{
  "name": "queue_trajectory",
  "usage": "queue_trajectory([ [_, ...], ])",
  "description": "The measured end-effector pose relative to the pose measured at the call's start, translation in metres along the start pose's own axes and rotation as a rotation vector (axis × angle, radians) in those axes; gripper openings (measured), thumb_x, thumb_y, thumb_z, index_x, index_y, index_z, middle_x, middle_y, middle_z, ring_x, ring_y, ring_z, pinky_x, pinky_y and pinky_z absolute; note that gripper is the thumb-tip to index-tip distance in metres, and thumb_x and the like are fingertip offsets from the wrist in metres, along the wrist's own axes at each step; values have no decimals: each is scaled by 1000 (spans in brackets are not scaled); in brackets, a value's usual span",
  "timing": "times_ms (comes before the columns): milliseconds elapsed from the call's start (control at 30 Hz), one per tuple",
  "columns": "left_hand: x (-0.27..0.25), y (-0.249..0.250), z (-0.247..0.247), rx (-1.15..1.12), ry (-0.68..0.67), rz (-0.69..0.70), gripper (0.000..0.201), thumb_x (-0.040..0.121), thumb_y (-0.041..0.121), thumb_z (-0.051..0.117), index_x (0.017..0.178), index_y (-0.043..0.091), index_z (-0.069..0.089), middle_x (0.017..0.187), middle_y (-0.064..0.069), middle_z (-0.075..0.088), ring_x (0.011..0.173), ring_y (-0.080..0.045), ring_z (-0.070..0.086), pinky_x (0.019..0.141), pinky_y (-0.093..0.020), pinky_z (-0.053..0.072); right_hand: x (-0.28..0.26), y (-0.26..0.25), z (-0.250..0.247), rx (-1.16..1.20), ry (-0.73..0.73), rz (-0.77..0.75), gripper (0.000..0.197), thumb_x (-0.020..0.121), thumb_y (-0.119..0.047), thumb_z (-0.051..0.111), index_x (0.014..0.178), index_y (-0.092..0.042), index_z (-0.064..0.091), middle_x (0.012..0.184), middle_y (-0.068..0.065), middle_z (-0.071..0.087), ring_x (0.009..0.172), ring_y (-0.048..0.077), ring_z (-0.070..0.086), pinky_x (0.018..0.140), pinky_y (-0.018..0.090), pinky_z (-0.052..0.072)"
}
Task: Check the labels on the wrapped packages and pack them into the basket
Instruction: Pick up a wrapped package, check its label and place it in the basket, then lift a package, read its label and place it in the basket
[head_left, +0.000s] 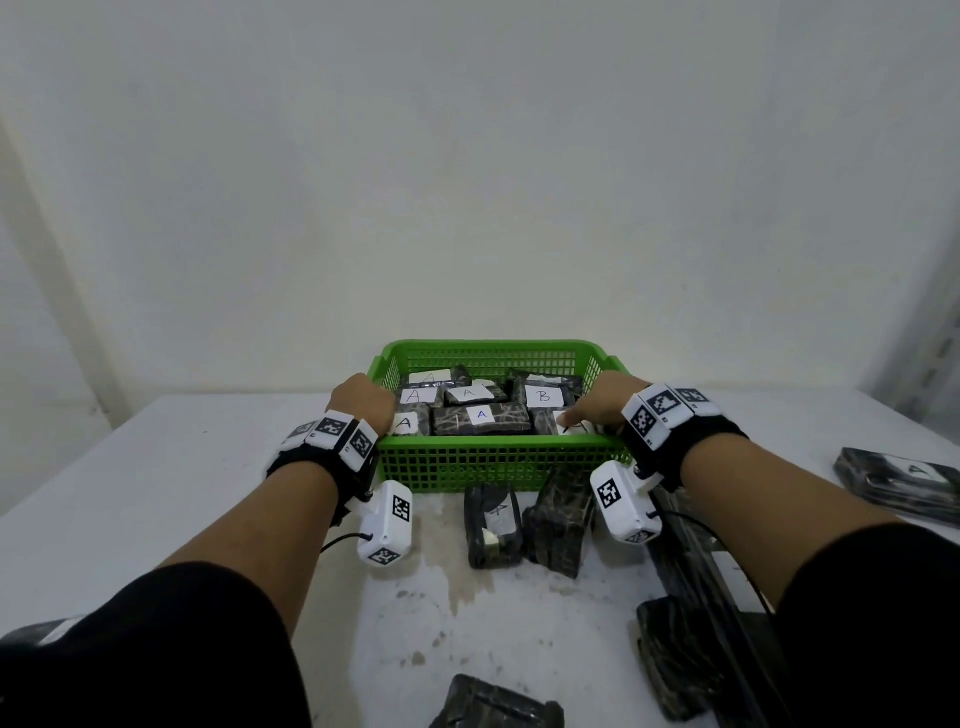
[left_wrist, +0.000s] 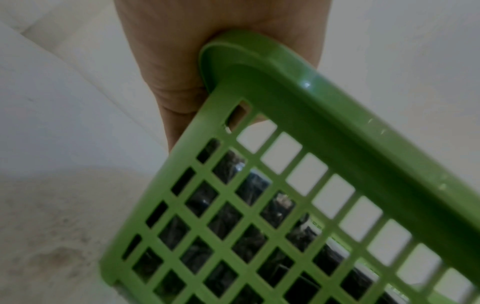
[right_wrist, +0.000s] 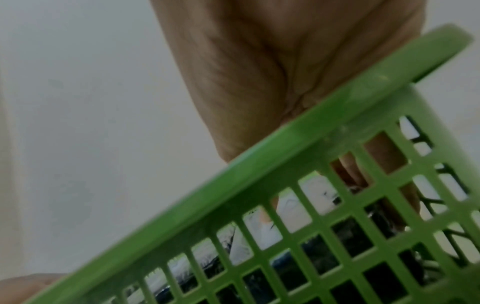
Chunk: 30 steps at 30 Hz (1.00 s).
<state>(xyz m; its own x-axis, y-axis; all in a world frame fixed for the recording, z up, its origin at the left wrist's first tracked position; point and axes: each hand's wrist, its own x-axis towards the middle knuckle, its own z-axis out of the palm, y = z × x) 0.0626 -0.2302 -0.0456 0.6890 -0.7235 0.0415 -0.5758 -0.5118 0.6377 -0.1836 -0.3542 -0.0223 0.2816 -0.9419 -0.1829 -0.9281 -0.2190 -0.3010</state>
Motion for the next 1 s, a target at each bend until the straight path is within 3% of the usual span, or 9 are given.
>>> queue_trajectory([
  [133, 4, -3, 1, -16, 15, -8, 30, 99, 11, 46, 69, 8, 44, 121, -26, 62, 92, -34, 52, 74, -32, 37, -5, -2, -1, -32, -5, -8, 51, 92, -44, 76, 65, -12, 47, 67, 3, 49, 59, 16, 47, 52, 27, 37],
  [333, 0, 0, 1, -13, 11, 2, 26, 101, 9, 44, 98, -8, 63, 123, -26, 62, 116, -41, 59, 86, -38, 46, -12, 0, -1, -22, 22, -6, 52, 88, -41, 81, 59, -12, 49, 60, 1, 52, 53, 14, 48, 50, 25, 37],
  [467, 0, -1, 1, -28, 14, -17, 36, 99, 8, 47, 64, 9, 40, 106, -21, 57, 110, -38, 59, 78, -36, 43, -16, 1, -4, -7, 15, -2, 50, 88, -40, 81, 61, -11, 51, 63, 3, 54, 55, 16, 49, 51, 26, 38],
  [567, 4, -2, 1, -71, 24, -38, 35, 98, 9, 48, 64, 10, 38, 99, -17, 53, 90, -31, 52, 72, -31, 38, -18, 2, -4, 50, 71, -20, 50, 89, -39, 80, 64, -12, 47, 64, 4, 50, 56, 16, 47, 50, 27, 35],
  [700, 10, -5, 4, -87, 24, -50, 33, 97, 9, 50, 65, 10, 40, 96, -16, 52, 86, -30, 49, 70, -31, 37, -26, 9, -9, 102, 152, -58, 55, 91, -39, 79, 59, -11, 44, 59, 4, 45, 53, 17, 43, 50, 28, 32],
  [767, 10, -5, 4, -88, 27, -56, 31, 96, 10, 51, 66, 9, 42, 94, -16, 54, 84, -31, 50, 68, -31, 37, -32, 11, -13, 132, 163, -92, 42, 92, -38, 78, 75, -2, 66, 74, 13, 64, 69, 25, 63, 61, 33, 50],
  [800, 10, -5, 4, -88, 31, -56, 30, 95, 10, 52, 66, 8, 43, 91, -15, 55, 83, -31, 51, 66, -30, 36, -35, 13, -15, 153, 170, -118, 40, 92, -38, 77, 97, 3, 74, 97, 19, 73, 91, 31, 71, 79, 39, 57],
  [867, 8, -6, 3, -91, 52, -58, 24, 92, 9, 53, 69, 5, 50, 79, -12, 55, 78, -30, 52, 59, -29, 35, -44, 14, -19, 207, 201, -157, 56, 92, -37, 76, 131, 2, 67, 135, 20, 67, 123, 34, 64, 103, 43, 52],
  [1000, 2, -6, -3, -101, 54, -43, 18, 87, 12, 55, 95, 1, 68, 74, -8, 58, 70, -28, 54, 50, -25, 34, -62, 12, -25, 307, 201, -218, 72, 90, -41, 78, 149, -9, 52, 151, 12, 57, 136, 28, 56, 113, 42, 46],
])
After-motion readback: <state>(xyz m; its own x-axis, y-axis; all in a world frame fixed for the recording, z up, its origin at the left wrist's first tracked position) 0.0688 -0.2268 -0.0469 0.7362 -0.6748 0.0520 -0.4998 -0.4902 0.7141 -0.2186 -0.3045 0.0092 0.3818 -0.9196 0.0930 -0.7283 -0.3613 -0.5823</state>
